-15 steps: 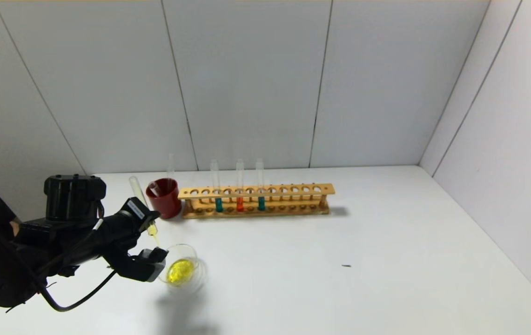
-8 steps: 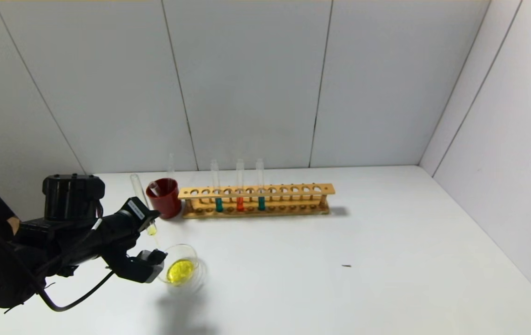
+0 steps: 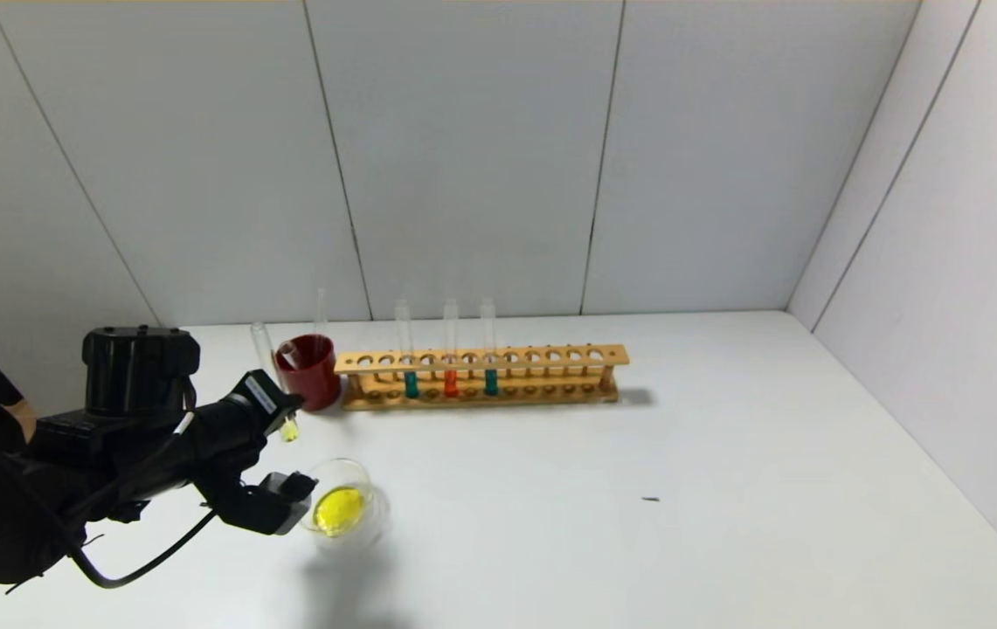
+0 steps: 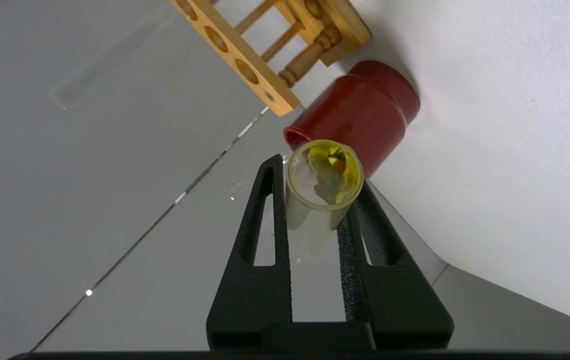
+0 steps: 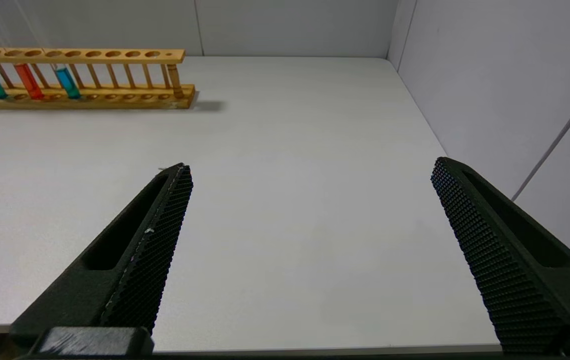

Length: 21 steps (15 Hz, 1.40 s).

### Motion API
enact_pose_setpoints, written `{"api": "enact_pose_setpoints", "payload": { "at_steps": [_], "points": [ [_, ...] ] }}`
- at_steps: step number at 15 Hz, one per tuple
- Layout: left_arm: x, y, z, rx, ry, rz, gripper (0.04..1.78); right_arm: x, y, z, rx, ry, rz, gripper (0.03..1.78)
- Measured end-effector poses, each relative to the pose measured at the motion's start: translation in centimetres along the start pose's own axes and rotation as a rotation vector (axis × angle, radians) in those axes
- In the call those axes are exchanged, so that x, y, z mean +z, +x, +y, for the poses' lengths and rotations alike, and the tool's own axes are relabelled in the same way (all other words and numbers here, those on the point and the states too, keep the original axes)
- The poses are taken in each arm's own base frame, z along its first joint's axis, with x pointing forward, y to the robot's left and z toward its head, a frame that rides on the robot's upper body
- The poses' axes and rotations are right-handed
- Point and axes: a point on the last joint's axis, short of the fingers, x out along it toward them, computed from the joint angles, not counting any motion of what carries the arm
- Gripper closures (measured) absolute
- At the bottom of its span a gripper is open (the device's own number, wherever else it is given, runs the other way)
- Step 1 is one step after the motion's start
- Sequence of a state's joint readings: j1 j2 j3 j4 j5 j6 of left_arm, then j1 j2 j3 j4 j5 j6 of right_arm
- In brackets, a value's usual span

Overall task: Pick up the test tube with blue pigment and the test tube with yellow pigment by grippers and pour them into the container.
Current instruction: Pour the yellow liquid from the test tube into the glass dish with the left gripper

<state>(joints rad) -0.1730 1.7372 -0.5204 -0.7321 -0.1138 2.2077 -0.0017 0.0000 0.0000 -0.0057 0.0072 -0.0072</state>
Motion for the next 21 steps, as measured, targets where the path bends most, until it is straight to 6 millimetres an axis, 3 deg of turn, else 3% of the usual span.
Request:
{"api": "enact_pose_setpoints", "payload": {
  "at_steps": [16,21],
  "points": [
    [-0.4,-1.4,1.2,0.053,0.039,0.032,1.5,0.0,0.0,0.0,0.0,0.0,0.0,0.06],
    [-2.4,-3.6,3.8,0.117,-0.235,0.195,1.5,0.0,0.0,0.0,0.0,0.0,0.0,0.06]
  ]
}}
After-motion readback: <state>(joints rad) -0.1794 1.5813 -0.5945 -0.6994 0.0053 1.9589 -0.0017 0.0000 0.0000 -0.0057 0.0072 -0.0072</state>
